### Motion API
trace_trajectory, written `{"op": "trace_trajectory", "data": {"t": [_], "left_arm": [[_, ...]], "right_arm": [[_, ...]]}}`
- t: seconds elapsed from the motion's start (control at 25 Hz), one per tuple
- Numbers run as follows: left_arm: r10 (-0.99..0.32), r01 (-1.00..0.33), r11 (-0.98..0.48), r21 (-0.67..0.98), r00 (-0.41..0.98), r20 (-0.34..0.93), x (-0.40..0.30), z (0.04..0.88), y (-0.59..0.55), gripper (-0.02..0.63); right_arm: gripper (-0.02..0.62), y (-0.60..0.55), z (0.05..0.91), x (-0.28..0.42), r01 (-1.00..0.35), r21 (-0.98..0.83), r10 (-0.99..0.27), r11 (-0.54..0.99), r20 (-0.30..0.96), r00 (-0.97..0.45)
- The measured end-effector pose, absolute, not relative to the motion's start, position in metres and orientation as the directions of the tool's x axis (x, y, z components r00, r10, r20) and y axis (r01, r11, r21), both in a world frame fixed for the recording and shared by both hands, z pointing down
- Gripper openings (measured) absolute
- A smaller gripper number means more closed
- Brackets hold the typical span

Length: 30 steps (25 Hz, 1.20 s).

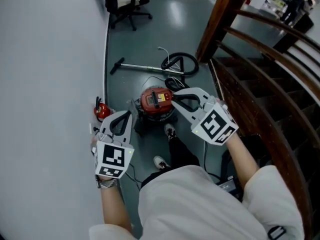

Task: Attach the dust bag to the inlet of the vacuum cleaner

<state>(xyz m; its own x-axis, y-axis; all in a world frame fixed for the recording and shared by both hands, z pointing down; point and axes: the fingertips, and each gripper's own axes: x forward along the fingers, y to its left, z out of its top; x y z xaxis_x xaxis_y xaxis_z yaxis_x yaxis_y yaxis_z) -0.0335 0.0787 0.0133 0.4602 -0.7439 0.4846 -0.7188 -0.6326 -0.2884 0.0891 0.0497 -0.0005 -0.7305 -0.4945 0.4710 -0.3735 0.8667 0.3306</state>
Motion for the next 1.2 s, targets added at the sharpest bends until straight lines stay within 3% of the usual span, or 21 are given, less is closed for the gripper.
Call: {"op": "trace_trajectory", "data": {"t": [0.44, 1.2], "left_arm": [[-0.773, -0.617, -0.634, -0.465, 0.497, 0.395, 0.002, -0.066, 0.103, 0.002], [-0.788, -0.598, -0.615, -0.514, 0.475, 0.392, 0.0, -0.084, 0.108, 0.002]], "right_arm": [[0.049, 0.088, -0.07, 0.109, -0.336, 0.46, -0.538, 0.822, 0.434, -0.723], [0.029, 0.093, -0.083, 0.111, -0.377, 0.504, -0.6, 0.778, 0.416, -0.683]]}}
